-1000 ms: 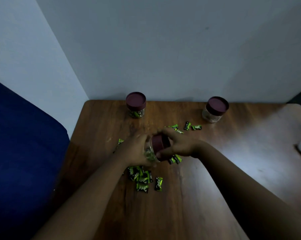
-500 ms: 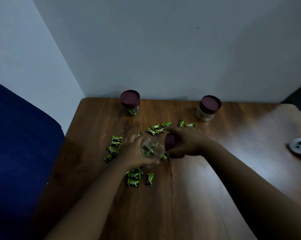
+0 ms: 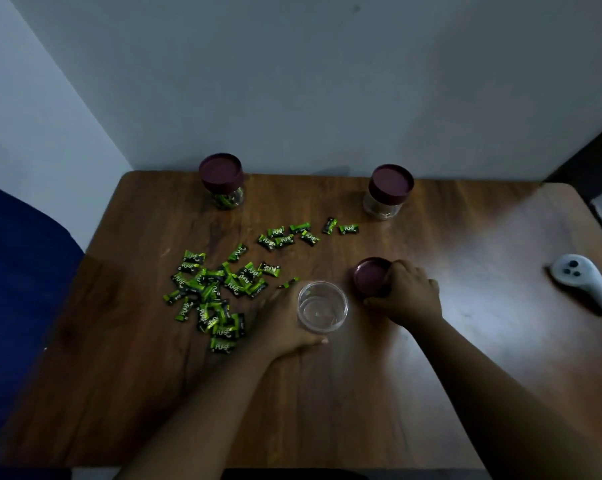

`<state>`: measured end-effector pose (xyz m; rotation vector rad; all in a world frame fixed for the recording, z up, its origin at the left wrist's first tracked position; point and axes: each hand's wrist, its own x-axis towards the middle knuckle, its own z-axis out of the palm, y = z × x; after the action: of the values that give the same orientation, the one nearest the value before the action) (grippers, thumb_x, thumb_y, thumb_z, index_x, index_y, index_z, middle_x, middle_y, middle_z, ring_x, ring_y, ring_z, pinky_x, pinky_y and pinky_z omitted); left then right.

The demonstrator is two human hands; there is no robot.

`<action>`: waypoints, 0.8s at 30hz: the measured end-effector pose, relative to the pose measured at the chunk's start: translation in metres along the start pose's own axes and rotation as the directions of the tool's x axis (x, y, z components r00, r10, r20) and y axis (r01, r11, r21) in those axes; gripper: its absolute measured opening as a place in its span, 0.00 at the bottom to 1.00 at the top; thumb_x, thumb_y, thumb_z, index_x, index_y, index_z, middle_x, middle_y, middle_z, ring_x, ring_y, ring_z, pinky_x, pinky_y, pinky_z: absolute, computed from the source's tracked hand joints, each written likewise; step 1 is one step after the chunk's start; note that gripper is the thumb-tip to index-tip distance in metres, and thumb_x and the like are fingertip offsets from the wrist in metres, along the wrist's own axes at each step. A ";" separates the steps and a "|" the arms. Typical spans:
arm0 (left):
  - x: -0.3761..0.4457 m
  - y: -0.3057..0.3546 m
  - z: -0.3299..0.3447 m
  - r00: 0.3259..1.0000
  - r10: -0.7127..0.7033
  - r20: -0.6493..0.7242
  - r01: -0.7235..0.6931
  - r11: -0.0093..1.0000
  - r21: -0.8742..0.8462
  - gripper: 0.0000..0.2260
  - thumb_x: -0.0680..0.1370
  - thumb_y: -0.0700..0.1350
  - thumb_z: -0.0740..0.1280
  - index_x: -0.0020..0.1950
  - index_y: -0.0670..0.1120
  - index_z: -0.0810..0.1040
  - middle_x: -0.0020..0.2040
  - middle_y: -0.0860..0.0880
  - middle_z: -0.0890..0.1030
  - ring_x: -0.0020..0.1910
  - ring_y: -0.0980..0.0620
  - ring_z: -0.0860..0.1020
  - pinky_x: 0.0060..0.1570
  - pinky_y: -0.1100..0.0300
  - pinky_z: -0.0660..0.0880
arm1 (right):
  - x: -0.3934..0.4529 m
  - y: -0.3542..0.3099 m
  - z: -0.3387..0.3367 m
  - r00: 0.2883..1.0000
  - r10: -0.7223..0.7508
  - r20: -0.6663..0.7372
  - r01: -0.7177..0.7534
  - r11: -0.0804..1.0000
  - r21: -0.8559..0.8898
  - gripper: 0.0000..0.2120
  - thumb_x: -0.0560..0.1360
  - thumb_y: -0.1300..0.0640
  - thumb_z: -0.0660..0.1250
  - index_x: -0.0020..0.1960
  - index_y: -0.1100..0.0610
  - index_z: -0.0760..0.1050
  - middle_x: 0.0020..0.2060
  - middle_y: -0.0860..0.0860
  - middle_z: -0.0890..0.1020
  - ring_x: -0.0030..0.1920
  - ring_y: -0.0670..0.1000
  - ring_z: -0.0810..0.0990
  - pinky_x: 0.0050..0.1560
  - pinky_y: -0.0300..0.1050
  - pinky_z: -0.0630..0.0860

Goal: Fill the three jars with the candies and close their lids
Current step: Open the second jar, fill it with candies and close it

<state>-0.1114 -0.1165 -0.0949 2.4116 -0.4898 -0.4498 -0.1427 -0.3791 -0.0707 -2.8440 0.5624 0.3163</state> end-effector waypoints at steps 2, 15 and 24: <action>0.000 0.003 0.003 0.999 -0.009 0.050 0.006 0.998 0.062 0.52 0.55 0.67 0.80 0.75 0.64 0.61 0.70 0.57 0.74 0.71 0.49 0.68 0.68 0.52 0.63 | -0.003 0.005 -0.003 0.998 0.020 0.054 -0.019 1.000 -0.011 0.38 0.63 0.32 0.76 0.64 0.53 0.72 0.63 0.51 0.76 0.61 0.56 0.74 0.59 0.55 0.71; -0.069 -0.075 -0.068 0.964 -0.235 -0.125 0.258 0.939 0.227 0.36 0.73 0.58 0.74 0.78 0.53 0.65 0.77 0.52 0.66 0.76 0.47 0.63 0.72 0.51 0.61 | 0.001 -0.184 0.003 0.873 -0.418 0.252 0.395 0.908 0.138 0.35 0.77 0.47 0.69 0.78 0.59 0.62 0.77 0.63 0.62 0.72 0.63 0.70 0.67 0.52 0.70; -0.099 -0.135 -0.118 0.944 -0.271 -0.189 0.307 0.931 0.199 0.29 0.74 0.54 0.73 0.74 0.55 0.70 0.73 0.55 0.70 0.71 0.49 0.68 0.65 0.53 0.65 | -0.007 -0.269 0.058 0.867 -0.486 0.113 0.494 0.868 -0.059 0.32 0.75 0.39 0.65 0.75 0.50 0.64 0.73 0.61 0.67 0.70 0.67 0.69 0.65 0.62 0.70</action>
<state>-0.1159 0.0872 -0.0737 2.7288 -0.1168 -0.3362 -0.0519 -0.1196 -0.0765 -2.9018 -0.2091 0.3821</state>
